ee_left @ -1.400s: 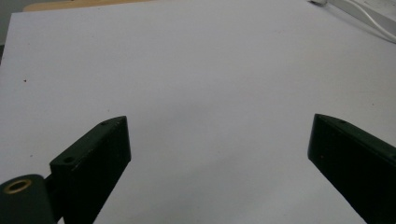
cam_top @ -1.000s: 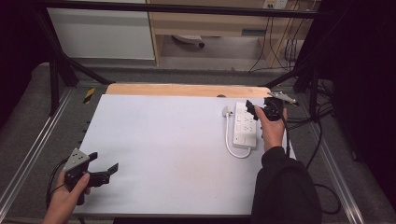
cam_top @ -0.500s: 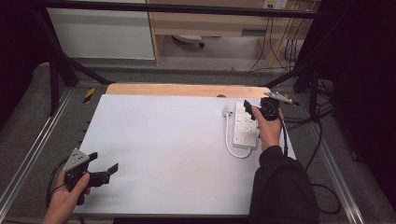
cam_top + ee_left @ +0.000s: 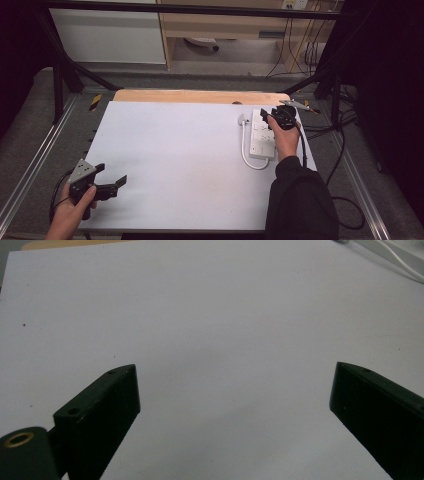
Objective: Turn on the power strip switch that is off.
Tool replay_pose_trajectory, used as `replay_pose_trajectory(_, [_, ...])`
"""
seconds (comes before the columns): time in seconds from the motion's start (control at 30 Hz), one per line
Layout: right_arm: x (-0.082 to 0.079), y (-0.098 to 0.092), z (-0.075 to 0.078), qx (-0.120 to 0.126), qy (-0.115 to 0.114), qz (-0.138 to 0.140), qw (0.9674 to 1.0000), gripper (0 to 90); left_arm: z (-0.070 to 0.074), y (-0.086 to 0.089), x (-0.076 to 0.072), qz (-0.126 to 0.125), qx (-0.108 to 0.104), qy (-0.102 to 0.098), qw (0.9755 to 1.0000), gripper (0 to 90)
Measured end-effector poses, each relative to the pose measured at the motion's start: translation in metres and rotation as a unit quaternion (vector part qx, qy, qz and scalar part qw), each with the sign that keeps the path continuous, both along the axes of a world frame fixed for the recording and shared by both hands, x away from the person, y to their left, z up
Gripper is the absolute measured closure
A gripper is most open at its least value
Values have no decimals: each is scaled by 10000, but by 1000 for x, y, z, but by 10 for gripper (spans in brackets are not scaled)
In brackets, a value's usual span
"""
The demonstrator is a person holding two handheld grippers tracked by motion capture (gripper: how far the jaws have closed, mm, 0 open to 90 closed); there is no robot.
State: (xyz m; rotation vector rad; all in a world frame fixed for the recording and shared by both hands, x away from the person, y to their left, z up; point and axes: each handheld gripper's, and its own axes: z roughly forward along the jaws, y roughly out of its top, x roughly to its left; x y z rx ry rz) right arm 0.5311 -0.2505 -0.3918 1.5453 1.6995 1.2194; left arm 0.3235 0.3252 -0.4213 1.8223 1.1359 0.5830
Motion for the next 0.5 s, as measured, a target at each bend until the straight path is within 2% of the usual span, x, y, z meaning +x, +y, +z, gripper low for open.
replay_pose_trajectory(0.5, [2,4,-4,55,83,140,9999,583,0,0,0,-9,0,-1,10000,61])
